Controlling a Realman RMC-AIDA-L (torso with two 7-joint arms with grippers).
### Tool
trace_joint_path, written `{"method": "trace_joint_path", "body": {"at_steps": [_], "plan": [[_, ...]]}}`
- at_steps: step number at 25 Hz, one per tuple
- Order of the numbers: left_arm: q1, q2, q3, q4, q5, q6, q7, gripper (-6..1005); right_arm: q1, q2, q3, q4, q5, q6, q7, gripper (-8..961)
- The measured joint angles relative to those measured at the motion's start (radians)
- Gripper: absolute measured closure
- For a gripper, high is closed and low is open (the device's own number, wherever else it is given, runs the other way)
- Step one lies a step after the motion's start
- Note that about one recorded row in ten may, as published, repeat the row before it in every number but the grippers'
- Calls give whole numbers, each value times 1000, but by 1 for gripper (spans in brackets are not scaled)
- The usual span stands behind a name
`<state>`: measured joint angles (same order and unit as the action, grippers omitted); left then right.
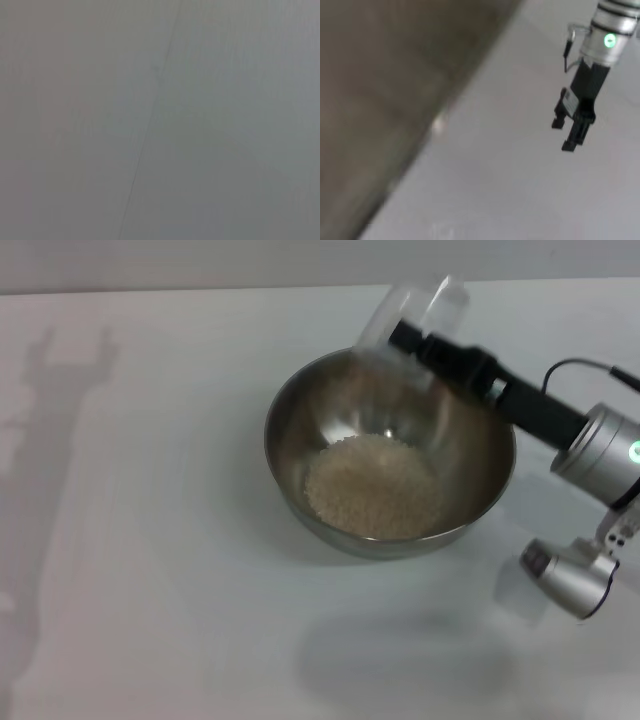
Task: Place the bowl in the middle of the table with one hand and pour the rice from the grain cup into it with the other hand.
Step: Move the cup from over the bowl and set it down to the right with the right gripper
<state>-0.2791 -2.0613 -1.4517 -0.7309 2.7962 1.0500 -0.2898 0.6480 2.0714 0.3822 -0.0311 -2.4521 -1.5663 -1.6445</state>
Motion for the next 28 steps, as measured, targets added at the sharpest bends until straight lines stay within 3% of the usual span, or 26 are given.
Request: {"method": "trace_joint_path", "body": {"at_steps": [28], "plan": [[3,-2,-3,-9,0,15,-11,203,-25,7,-105,17,94,13,12,942]]}}
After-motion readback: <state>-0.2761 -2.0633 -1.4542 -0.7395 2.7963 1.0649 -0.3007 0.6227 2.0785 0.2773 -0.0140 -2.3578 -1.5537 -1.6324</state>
